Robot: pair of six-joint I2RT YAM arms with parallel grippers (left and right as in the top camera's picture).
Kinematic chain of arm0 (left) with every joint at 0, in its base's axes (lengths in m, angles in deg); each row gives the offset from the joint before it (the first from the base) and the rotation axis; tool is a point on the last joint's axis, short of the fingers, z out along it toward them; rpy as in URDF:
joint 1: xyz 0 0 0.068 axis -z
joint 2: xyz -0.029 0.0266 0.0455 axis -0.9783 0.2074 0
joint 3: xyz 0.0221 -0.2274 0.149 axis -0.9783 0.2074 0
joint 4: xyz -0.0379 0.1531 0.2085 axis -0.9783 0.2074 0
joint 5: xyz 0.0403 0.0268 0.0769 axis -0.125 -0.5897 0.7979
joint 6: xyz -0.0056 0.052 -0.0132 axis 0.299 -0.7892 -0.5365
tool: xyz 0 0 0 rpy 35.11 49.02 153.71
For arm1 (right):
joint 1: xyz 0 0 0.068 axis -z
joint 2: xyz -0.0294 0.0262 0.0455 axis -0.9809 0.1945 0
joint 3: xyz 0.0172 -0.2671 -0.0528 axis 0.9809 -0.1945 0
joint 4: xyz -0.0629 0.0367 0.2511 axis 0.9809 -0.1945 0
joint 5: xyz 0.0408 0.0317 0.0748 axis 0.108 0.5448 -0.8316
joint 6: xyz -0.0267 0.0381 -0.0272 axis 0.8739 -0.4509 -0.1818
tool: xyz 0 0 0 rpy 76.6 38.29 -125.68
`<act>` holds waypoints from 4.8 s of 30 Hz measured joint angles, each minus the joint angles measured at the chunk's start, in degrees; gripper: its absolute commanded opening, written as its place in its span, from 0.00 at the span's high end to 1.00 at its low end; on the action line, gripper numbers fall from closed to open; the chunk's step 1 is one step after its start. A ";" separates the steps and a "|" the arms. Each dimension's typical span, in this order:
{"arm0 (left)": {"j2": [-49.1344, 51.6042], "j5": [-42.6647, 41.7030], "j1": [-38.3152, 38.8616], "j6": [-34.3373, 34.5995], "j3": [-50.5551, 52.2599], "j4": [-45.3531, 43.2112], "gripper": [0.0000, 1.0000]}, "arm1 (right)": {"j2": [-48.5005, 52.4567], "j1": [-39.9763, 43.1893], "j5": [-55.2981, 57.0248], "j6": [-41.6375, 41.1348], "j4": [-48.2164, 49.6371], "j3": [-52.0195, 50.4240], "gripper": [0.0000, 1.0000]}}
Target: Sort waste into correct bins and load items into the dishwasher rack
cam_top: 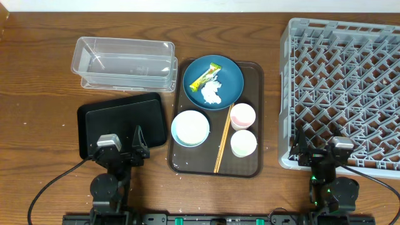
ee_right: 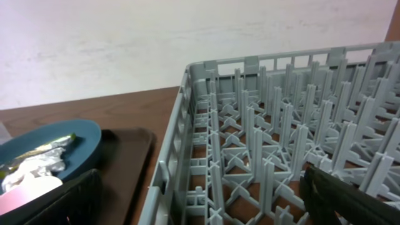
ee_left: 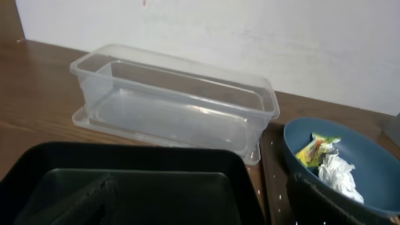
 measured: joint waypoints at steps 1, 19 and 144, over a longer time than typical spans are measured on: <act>0.68 -0.24 -0.02 0.09 -0.48 1.07 0.11 | 0.02 0.00 -0.07 -0.24 -0.31 0.17 0.01; 47.47 -5.57 0.00 0.09 -47.87 41.59 0.11 | 34.12 0.00 -0.17 -0.39 -36.13 38.16 0.01; 82.16 -42.93 7.19 5.11 -56.76 32.85 0.47 | 65.46 3.41 -27.74 13.75 -44.96 57.22 0.99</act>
